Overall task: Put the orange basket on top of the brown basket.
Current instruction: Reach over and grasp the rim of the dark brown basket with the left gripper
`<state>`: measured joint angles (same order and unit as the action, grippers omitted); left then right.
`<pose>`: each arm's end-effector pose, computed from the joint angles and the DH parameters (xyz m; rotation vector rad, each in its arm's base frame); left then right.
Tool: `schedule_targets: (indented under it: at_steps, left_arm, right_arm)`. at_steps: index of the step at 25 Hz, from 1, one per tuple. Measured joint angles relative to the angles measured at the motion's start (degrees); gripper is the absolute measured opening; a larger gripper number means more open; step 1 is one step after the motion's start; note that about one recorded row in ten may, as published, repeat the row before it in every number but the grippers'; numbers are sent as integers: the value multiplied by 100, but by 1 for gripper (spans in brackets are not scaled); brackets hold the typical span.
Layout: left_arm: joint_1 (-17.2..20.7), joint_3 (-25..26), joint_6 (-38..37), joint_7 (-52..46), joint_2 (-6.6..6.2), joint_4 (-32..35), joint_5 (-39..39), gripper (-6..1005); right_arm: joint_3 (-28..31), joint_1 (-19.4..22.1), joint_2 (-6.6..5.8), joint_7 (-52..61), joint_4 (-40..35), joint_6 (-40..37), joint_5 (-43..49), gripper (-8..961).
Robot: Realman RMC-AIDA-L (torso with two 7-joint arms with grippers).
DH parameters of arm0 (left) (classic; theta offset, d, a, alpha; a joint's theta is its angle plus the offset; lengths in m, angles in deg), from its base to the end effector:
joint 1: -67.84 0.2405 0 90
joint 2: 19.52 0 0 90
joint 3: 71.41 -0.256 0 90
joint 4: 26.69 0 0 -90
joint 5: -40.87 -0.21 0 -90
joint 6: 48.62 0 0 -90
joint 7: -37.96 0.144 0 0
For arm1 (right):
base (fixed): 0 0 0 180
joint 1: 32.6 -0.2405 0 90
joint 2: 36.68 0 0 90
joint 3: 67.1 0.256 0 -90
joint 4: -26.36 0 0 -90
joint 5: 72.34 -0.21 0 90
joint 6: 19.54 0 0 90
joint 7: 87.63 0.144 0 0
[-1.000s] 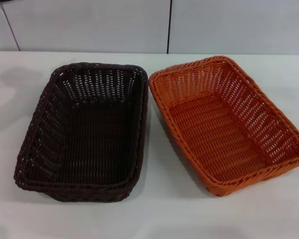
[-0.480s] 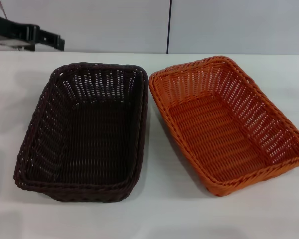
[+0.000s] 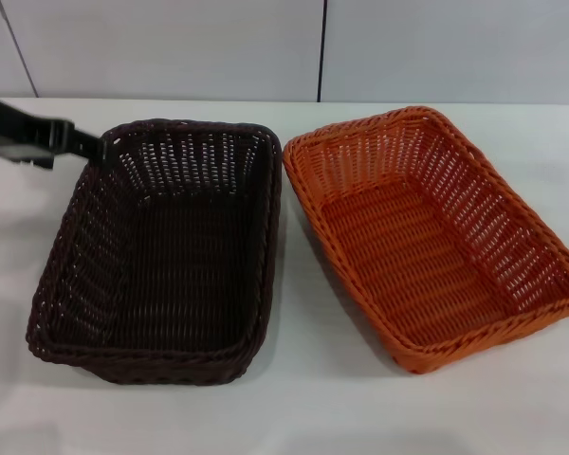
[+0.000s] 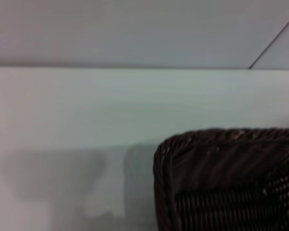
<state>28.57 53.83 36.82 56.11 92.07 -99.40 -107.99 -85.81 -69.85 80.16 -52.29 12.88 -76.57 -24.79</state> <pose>-0.2100 0.4116 0.1164 -2.0586 -1.4016 0.0283 0.3275 0.4142 0.1052 -1.2340 0.6945 0.9349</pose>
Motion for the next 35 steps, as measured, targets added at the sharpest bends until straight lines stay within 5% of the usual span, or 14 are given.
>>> schedule_targets:
  at_steps: [18,35]
  left_arm:
    - [449,-9,-68,116,337,244,-213,767]
    - [376,-50,-227,222,374,569,-223,717]
  right_arm:
    - [-62,-214,-38,0,101,10,36,729]
    - [-72,-143,-15,0,103,32,21,729]
